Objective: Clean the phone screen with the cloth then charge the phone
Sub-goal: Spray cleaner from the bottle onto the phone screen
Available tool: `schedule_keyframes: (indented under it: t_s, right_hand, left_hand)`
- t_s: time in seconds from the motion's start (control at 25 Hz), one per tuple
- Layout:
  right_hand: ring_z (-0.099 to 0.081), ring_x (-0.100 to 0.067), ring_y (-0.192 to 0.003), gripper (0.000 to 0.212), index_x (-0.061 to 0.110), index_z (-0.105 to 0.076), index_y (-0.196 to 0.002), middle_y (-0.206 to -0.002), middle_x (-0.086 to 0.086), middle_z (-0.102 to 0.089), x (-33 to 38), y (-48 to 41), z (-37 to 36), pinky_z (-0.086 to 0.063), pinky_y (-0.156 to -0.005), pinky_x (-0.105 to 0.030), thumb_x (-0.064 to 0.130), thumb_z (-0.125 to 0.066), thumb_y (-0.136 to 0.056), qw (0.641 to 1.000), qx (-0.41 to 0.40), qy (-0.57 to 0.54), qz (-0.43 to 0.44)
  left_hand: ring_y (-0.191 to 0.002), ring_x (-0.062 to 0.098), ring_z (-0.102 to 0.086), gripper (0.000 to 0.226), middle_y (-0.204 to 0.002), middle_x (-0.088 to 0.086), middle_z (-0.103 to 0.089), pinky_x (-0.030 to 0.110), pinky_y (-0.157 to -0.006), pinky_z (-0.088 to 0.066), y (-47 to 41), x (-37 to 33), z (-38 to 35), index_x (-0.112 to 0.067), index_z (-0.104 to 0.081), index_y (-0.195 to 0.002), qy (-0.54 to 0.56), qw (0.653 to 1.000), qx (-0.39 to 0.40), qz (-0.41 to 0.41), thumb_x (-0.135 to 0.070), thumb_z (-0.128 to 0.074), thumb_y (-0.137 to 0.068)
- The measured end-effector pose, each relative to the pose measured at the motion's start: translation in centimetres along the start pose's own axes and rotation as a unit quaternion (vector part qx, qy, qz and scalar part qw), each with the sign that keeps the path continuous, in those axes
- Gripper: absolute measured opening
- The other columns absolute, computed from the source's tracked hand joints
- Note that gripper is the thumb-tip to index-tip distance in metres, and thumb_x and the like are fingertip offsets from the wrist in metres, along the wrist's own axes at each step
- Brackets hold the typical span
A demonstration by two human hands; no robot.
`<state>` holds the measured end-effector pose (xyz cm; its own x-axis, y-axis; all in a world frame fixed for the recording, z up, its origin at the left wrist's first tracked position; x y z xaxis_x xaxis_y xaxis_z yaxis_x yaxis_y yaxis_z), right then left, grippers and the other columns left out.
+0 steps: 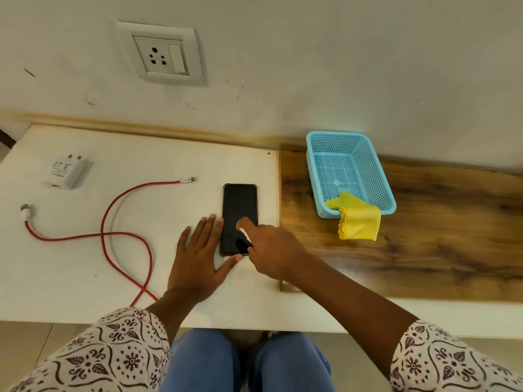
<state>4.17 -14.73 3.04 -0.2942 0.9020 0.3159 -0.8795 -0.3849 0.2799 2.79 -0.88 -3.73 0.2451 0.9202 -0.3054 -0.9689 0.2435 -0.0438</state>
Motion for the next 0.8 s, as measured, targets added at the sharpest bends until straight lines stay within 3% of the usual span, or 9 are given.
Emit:
schedule_keyframes:
  t_s: [0.24, 0.32, 0.4, 0.52, 0.64, 0.76, 0.8]
  right_hand:
    - [-0.056, -0.019, -0.064, 0.057, 0.024, -0.027, -0.128, -0.082, -0.006, -0.054, -0.6, -0.1, -0.8, -0.043, -0.054, -0.026, 0.006, -0.06, -0.086, 1.0, 0.003, 0.017, -0.018]
    - [-0.055, -0.018, -0.065, 0.054, 0.024, -0.028, -0.129, -0.087, -0.008, -0.059, -0.6, -0.1, -0.2, -0.043, -0.056, -0.026, 0.007, -0.058, -0.087, 1.0, -0.018, 0.002, -0.02]
    - [-0.055, -0.017, -0.068, 0.044, 0.026, -0.03, -0.13, -0.091, -0.009, -0.062, -0.9, -0.2, 1.7, -0.043, -0.057, -0.026, 0.015, -0.051, -0.092, 0.997, -0.075, -0.03, -0.018]
    - [-0.059, -0.023, -0.073, 0.035, 0.026, -0.036, -0.129, -0.081, -0.005, -0.06, -2.1, -0.4, 6.9, -0.043, -0.064, -0.029, 0.029, -0.044, -0.095, 0.974, -0.198, -0.108, -0.016]
    - [-0.062, -0.023, -0.067, 0.035, 0.024, -0.036, -0.129, -0.081, -0.008, -0.061, -5.4, -0.8, 13.0, -0.051, -0.063, -0.035, 0.022, -0.041, -0.095, 0.926, -0.313, -0.206, -0.044]
    - [-0.057, -0.009, -0.059, 0.042, 0.024, -0.033, -0.134, -0.082, -0.003, -0.06, -9.5, -1.0, 18.0, -0.043, -0.055, -0.007, 0.021, -0.045, -0.094, 0.872, -0.428, -0.222, -0.084]
    - [-0.058, -0.013, -0.063, 0.046, 0.021, -0.033, -0.136, -0.084, -0.002, -0.059, -10.9, -0.9, 19.0, -0.039, -0.056, -0.006, 0.022, -0.047, -0.093, 0.858, -0.456, -0.214, -0.105]
  left_hand:
    - [-0.144, 0.017, -0.007, 0.083, -0.157, 0.004, -0.017, 0.041, -0.118, -0.005, 0.0, 0.0, 0.0, -0.019, -0.009, -0.147, 0.0, 1.0, 0.001, 0.002, -0.071, -0.017, -0.083]
    - [-0.144, 0.017, -0.007, 0.083, -0.157, 0.003, -0.017, 0.041, -0.118, -0.005, 0.0, 0.0, 0.0, -0.019, -0.009, -0.148, 0.005, 1.0, 0.0, 0.002, -0.071, -0.018, -0.083]
    - [-0.145, 0.017, -0.009, 0.083, -0.157, 0.004, -0.018, 0.041, -0.118, -0.006, 0.0, 0.0, 0.0, -0.018, -0.01, -0.148, 0.007, 1.0, -0.001, 0.001, -0.07, -0.019, -0.084]
    - [-0.144, 0.016, -0.008, 0.082, -0.157, 0.003, -0.017, 0.041, -0.118, -0.007, 0.1, 0.0, 0.1, -0.019, -0.01, -0.148, 0.009, 1.0, -0.002, -0.001, -0.07, -0.018, -0.085]
    - [-0.144, 0.016, -0.007, 0.082, -0.157, 0.003, -0.016, 0.041, -0.118, -0.007, 0.0, 0.0, 0.1, -0.02, -0.008, -0.148, 0.011, 1.0, 0.002, 0.003, -0.07, -0.018, -0.084]
    - [-0.144, 0.015, -0.004, 0.082, -0.157, 0.001, -0.014, 0.04, -0.118, -0.005, -0.1, 0.1, 0.0, -0.02, -0.006, -0.148, 0.009, 1.0, 0.002, 0.008, -0.07, -0.018, -0.084]
    - [-0.144, 0.015, -0.004, 0.082, -0.157, 0.001, -0.014, 0.04, -0.118, -0.005, -0.1, 0.1, 0.0, -0.02, -0.007, -0.148, 0.008, 1.0, 0.004, 0.007, -0.07, -0.017, -0.084]
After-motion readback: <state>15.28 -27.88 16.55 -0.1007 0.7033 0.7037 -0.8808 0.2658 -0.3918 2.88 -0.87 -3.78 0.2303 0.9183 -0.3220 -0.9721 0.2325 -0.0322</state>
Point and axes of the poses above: each hand's wrist, its own y-axis away from the middle knuckle, its own z-axis out of the back of the hand, x = y × z, the point moved 5 cm from there along -y, towards the middle knuckle
